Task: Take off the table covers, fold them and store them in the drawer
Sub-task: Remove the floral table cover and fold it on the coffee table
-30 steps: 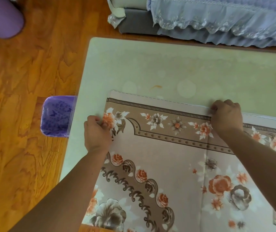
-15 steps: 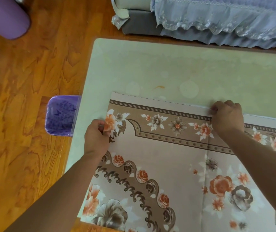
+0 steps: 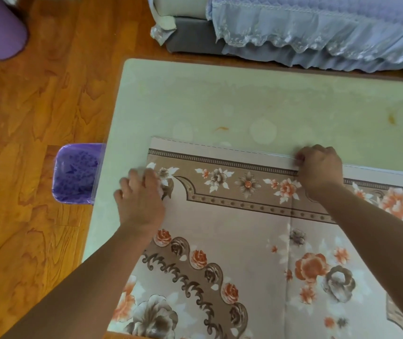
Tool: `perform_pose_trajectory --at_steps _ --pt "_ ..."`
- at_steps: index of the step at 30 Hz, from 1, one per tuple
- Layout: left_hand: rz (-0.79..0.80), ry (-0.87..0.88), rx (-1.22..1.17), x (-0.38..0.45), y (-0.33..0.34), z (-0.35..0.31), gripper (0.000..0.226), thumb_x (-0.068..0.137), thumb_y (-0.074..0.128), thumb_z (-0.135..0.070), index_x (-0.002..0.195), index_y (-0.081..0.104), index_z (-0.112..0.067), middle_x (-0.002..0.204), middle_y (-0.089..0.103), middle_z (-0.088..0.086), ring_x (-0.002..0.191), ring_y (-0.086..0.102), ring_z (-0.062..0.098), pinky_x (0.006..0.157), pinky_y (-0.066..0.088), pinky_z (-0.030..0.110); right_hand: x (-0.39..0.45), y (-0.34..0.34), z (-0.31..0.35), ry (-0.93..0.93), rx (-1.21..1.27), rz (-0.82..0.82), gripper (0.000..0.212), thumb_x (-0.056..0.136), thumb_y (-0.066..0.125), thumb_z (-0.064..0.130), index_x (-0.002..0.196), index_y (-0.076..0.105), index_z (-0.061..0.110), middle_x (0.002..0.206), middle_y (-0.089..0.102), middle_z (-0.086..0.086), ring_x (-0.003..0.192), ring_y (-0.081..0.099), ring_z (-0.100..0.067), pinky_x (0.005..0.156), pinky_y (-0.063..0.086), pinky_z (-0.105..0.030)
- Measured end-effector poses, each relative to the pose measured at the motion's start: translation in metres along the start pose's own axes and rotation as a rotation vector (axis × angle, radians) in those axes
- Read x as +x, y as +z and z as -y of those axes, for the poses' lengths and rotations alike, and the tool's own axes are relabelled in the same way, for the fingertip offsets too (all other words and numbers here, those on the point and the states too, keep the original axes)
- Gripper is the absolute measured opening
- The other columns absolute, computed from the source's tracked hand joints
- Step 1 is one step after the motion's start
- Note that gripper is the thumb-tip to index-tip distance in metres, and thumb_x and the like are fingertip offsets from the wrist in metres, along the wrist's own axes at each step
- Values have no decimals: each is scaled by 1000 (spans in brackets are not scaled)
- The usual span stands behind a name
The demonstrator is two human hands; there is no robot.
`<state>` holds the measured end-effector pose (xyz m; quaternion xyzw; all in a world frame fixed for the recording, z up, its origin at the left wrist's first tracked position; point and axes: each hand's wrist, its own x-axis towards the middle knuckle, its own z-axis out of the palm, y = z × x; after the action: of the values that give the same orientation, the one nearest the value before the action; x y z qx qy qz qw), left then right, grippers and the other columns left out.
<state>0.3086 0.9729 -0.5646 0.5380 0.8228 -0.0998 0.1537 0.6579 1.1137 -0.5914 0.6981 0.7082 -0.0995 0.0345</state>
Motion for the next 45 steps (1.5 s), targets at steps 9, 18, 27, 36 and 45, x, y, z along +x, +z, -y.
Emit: perform_pose_trajectory --at_steps 9,18,27,36,45 --pt "307 361 -84 -15 17 -152 97 86 50 -78 157 -5 -41 169 -10 4 153 -9 44 117 10 73 9 -2 -7 -79 -112 53 28 82 57 -1 103 71 11 100 68 -13 103 55 -36 93 40 -41" --pt "382 243 192 -13 11 -187 102 80 60 -78 152 5 -31 161 -3 15 147 2 55 103 39 74 12 -3 -41 -150 13 94 18 95 60 28 105 62 14 103 67 -8 105 54 -34 100 38 -42" --pt "220 494 310 -36 15 -255 94 88 62 -13 157 2 -30 160 3 14 142 25 40 98 47 51 -11 -28 -242 161 -72 90 42 93 57 53 114 67 17 117 67 -13 120 54 -36 118 17 -52" --pt "428 288 218 -47 21 -301 80 96 51 -23 160 3 -32 167 -15 9 149 -3 56 109 42 59 -18 -48 -335 621 809 91 21 83 81 21 98 67 19 84 62 5 83 62 -19 68 48 -25" --pt "277 330 216 -49 10 -307 71 96 51 -37 157 15 -34 164 4 4 152 6 36 117 31 58 -9 -32 -342 590 617 153 35 88 71 38 78 71 4 82 72 -16 82 68 -34 74 58 -45"
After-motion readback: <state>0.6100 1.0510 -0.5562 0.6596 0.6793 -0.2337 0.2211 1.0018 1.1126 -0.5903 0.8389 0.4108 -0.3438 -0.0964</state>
